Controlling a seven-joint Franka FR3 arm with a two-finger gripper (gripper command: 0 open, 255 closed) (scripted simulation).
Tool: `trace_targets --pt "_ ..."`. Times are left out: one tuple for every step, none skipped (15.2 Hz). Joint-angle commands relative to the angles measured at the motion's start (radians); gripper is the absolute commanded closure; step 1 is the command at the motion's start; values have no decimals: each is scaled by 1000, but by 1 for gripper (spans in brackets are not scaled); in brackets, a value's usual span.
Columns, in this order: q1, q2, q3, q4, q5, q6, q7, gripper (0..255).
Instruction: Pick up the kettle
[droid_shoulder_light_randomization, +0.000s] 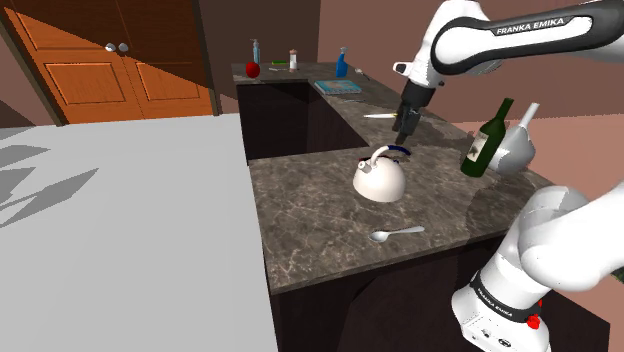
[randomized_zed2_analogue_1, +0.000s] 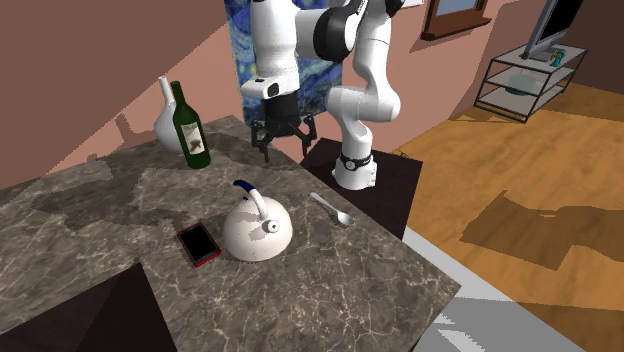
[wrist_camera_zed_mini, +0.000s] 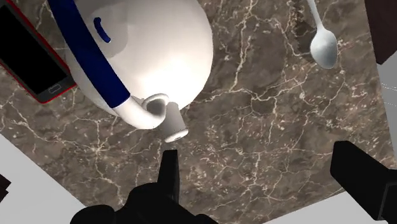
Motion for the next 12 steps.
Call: trace_targets --pt "32 61 -59 4 12 60 -131 0" --pt "51 97 -89 12 24 87 -195 0" --pt "71 135 -119 23 39 112 -260 0" --pt "90 175 -148 36 59 135 -327 0" --pt "112 217 -177 51 82 156 -396 0" --pt "134 261 -205 69 110 174 -467 0" --pt "156 306 -232 88 142 190 -540 0" --pt "177 354 -257 110 179 203 -616 0" --pt "183 371 -264 118 193 207 -642 0" --pt "183 378 -266 111 200 220 -649 0" --pt "184 386 -267 103 206 233 -656 0" --pt "185 394 -270 96 213 246 -663 0"
